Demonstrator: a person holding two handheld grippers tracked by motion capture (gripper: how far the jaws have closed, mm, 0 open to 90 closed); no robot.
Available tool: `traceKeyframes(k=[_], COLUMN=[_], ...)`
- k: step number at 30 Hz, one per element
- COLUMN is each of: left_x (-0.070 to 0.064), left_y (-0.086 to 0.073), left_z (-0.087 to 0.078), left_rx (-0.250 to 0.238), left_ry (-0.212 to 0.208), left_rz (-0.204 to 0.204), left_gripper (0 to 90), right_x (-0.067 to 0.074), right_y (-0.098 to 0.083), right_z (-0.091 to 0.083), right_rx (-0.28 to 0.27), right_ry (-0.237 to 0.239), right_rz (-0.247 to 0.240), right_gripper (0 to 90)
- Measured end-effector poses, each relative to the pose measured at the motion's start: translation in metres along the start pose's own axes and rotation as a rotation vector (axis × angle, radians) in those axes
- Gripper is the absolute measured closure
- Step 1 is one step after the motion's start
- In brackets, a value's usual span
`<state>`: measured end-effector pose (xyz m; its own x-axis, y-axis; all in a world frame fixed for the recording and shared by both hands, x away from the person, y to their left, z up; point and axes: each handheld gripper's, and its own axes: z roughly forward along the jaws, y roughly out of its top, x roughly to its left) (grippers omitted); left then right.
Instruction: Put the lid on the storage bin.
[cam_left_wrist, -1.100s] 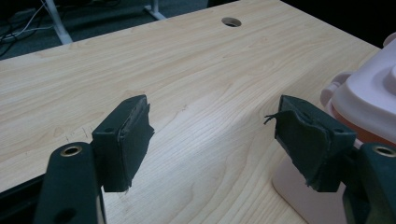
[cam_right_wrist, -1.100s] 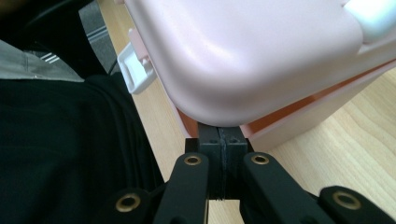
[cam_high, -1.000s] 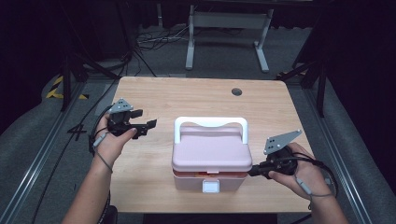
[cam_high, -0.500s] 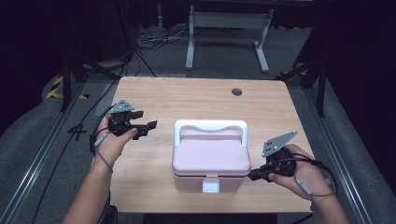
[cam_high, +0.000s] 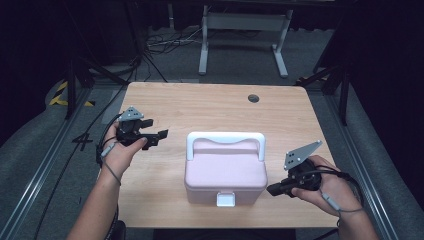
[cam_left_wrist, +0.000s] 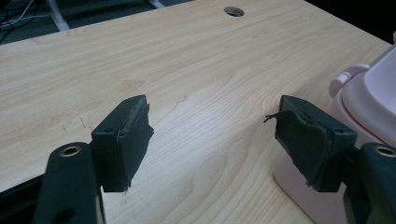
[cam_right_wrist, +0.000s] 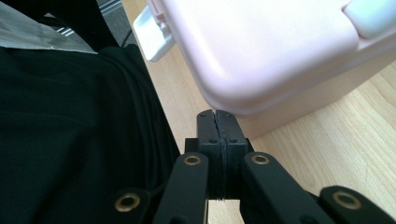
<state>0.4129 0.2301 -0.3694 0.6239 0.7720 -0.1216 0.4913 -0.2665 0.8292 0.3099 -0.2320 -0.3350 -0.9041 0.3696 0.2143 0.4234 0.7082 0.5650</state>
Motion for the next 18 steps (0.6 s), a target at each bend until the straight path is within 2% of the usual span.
traceKeyframes(k=[5, 8, 10, 13, 15, 16, 18], left_x=[-0.002, -0.002, -0.002, -0.001, -0.001, 0.000, 0.001], left_y=[-0.005, -0.009, -0.010, -0.018, -0.020, -0.022, -0.026], left_z=[-0.007, -0.015, -0.017, -0.027, -0.030, -0.033, -0.038], left_rx=[-0.001, -0.006, -0.005, -0.006, -0.006, -0.006, -0.009], left_ry=[0.011, 0.026, 0.030, 0.053, 0.057, 0.065, 0.078], left_rz=[-0.001, -0.004, -0.002, -0.016, -0.021, -0.025, -0.039], left_gripper=[26.9, 26.7, 26.6, 26.6, 26.6, 26.6, 26.6], right_x=[0.003, 0.005, 0.005, 0.001, -0.003, -0.003, -0.010], right_y=[0.006, 0.011, 0.014, 0.022, 0.025, 0.025, 0.028], right_z=[-0.006, -0.009, -0.010, -0.017, -0.021, -0.021, -0.027], right_rx=[-0.045, -0.088, -0.109, -0.209, -0.283, -0.283, -0.371], right_ry=[0.019, 0.059, 0.064, 0.052, 0.035, 0.035, 0.006], right_rz=[-0.016, -0.024, -0.029, -0.040, -0.036, -0.036, -0.025], right_gripper=[85.1, 78.6, 76.1, 65.4, 61.5, 61.5, 57.6])
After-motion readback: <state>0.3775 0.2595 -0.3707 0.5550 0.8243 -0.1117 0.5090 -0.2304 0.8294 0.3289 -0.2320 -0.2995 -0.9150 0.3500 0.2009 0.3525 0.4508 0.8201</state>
